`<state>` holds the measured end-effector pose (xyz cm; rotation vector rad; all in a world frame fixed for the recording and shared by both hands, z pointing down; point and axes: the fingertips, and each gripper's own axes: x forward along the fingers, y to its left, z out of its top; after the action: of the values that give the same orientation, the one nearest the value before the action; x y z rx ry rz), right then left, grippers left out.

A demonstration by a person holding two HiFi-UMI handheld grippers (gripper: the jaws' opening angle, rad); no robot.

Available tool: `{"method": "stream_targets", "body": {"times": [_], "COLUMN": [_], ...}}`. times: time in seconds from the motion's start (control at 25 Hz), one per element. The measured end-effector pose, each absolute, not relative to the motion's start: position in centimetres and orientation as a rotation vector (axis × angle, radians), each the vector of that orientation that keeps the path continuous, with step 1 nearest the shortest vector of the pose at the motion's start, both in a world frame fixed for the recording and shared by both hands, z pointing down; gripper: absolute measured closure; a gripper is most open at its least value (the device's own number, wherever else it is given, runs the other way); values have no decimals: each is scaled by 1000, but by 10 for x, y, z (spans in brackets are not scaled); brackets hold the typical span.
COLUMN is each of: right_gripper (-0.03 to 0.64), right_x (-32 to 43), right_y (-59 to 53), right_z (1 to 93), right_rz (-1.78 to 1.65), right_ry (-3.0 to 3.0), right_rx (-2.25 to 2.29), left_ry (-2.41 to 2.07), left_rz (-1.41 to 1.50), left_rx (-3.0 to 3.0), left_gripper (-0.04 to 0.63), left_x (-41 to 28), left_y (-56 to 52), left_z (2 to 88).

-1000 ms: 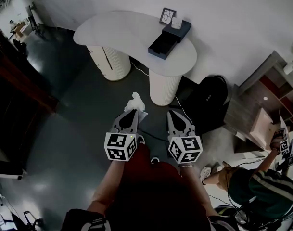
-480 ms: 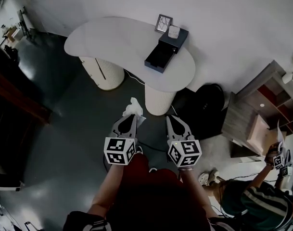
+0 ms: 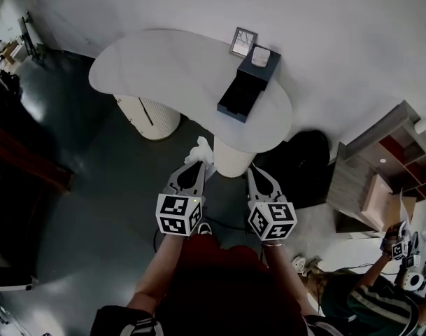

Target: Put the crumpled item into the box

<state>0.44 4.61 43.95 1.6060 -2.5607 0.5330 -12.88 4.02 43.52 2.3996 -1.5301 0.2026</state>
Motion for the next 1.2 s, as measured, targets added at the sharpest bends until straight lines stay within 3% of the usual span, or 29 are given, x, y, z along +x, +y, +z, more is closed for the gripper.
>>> {"method": "stream_targets", "body": {"times": [1.2], "right_gripper": [601], "right_x": [-14], "right_y": [-40], "right_z": [456], "right_rz": [585], "right_ry": [-2437], "right_rx": [1741], "left_ry": [-1417], "left_rz": [182], "left_rx": [2455], "left_gripper": [572], "left_x": [-149], "left_y": [-53], "left_z": [441]}}
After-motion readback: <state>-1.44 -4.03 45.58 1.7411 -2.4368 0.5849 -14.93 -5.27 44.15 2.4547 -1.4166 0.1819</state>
